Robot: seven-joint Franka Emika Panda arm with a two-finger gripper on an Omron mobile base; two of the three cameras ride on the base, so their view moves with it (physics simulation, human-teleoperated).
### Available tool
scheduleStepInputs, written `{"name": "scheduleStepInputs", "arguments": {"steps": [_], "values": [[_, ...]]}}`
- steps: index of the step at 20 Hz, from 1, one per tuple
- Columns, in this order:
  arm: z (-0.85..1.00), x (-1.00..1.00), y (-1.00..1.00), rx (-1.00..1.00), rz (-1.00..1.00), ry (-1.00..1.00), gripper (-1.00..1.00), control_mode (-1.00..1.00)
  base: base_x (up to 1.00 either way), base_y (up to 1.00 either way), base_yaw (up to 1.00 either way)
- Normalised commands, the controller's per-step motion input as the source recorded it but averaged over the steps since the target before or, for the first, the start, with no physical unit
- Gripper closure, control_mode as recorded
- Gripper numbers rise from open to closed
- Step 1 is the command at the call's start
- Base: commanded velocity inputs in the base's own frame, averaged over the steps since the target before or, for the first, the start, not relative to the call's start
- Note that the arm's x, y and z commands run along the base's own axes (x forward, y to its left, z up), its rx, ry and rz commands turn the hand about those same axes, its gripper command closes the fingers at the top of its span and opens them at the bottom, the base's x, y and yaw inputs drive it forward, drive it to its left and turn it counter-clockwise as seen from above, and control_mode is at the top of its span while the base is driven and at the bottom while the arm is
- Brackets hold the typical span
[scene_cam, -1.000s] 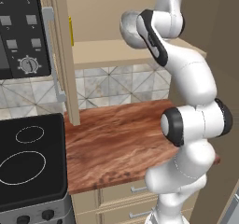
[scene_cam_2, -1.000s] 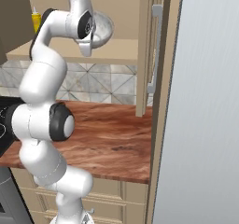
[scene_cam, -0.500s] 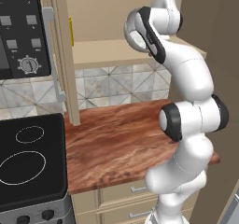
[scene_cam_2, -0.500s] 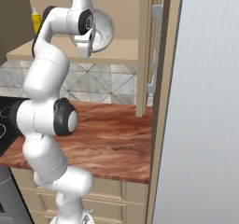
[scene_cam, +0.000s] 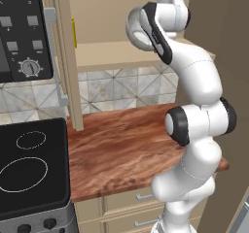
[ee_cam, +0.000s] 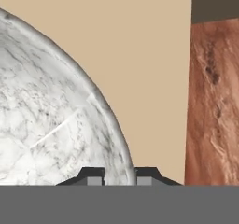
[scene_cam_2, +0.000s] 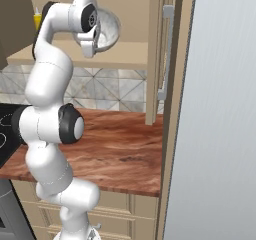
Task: Pick the mug and place it in the sink. Pick the bowl and place it in the open cabinet and then close the cabinet.
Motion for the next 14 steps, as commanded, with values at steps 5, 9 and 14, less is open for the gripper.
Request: {"name": "scheduleStepInputs", "arguments": {"steps": [5,9,14], "values": [[0.17,0.02,0.14,-0.01,0.00,-0.12,-1.00,-1.00,0.00,0.00,0.00],[0.05,0.00,0.01,0.00,0.00,-0.06,-1.00,-1.00,0.00,0.00,0.00],[0.06,0.00,0.00,0.00,0.00,-0.04,-1.00,-1.00,0.00,0.00,0.00]]}}
